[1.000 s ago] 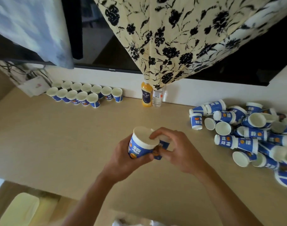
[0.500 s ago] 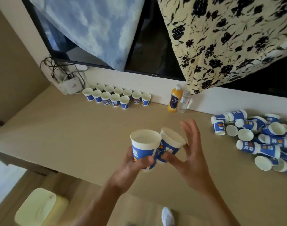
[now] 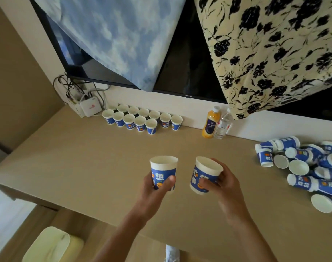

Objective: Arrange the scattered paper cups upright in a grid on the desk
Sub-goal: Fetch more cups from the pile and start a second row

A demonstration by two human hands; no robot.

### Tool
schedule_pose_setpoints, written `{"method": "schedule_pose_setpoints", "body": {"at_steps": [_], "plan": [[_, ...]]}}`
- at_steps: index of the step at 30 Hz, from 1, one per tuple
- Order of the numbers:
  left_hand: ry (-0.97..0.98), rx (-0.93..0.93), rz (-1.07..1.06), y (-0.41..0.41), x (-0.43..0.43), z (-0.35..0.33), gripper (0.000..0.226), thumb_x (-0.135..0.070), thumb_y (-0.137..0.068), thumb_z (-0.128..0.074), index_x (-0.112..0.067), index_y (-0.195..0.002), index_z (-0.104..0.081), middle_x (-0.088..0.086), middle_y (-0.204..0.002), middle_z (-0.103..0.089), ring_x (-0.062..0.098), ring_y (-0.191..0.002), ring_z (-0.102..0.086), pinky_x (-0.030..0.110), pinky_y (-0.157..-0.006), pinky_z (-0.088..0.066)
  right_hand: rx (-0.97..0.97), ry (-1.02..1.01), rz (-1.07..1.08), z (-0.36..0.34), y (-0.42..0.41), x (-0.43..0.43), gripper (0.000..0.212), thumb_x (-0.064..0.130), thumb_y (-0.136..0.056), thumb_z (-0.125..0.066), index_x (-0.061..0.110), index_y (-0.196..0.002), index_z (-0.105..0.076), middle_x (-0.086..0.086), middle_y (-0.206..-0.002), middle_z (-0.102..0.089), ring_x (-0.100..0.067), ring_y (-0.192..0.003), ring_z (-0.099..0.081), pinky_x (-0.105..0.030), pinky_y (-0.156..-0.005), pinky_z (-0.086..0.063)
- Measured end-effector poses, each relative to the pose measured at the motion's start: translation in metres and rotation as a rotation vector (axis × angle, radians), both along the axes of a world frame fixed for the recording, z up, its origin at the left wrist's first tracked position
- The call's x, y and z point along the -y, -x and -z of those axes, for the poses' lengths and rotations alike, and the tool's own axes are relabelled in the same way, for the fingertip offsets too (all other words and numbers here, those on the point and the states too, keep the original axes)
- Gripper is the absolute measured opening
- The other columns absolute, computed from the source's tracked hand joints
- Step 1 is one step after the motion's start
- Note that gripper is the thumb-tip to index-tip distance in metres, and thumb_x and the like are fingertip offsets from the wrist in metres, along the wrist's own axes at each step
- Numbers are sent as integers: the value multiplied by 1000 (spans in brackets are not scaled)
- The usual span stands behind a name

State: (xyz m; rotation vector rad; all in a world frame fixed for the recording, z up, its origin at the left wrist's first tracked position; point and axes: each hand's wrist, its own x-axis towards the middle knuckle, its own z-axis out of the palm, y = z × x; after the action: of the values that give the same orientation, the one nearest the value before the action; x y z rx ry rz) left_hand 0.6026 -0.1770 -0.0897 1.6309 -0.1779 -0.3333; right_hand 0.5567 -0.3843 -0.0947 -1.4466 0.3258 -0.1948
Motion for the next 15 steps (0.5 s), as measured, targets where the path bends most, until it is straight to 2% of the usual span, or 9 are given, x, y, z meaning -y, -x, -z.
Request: {"method": "schedule_pose_setpoints", "body": {"at_steps": [4, 6, 8, 12, 15], "plan": [[-80, 5, -73, -32, -1, 14, 51, -65, -77, -55, -17, -94, -61, -14, -74, -62, 2, -70, -53, 23, -72, -46, -51, -20, -17, 24, -36, 3, 67, 16, -57, -83, 16, -121, -64, -1, -109, -75, -16, -98, -72, -22, -74, -56], [-98, 20, -92, -48, -1, 21, 48, -63, -79, -54, -21, -102, -61, -13, -82, -69, 2, -76, -59, 22, -76, -49, -69, -35, -34, 35, -55, 2, 64, 13, -59, -81, 15, -120, -64, 0, -106, -75, -15, -96, -72, -21, -72, -56], [-143, 46, -124, -60, -3, 24, 48, -61, -81, -54, -27, -113, -58, -8, -93, -72, 8, -83, -64, 29, -80, -52, -84, -45, -44, 43, -74, -1, 65, 15, -57, -83, 15, -119, -63, 1, -105, -75, -10, -93, -72, -20, -71, -55], [-300, 34, -221, -87, -10, 32, 56, -64, -70, -57, -40, -120, -51, -24, -97, -65, -2, -76, -57, 28, -70, -44, -117, -30, -36, 60, -114, -7, 63, 11, -58, -82, 19, -118, -63, 0, -111, -72, -10, -97, -71, -19, -72, -55], [-381, 27, -271, -114, -15, 43, 50, -51, -74, -74, -43, -116, -47, -20, -94, -63, -6, -78, -53, 27, -67, -41, -157, 11, 11, 82, -147, -12, 69, 24, -51, -86, 24, -116, -64, 3, -112, -72, -15, -103, -69, -19, -72, -54]]}}
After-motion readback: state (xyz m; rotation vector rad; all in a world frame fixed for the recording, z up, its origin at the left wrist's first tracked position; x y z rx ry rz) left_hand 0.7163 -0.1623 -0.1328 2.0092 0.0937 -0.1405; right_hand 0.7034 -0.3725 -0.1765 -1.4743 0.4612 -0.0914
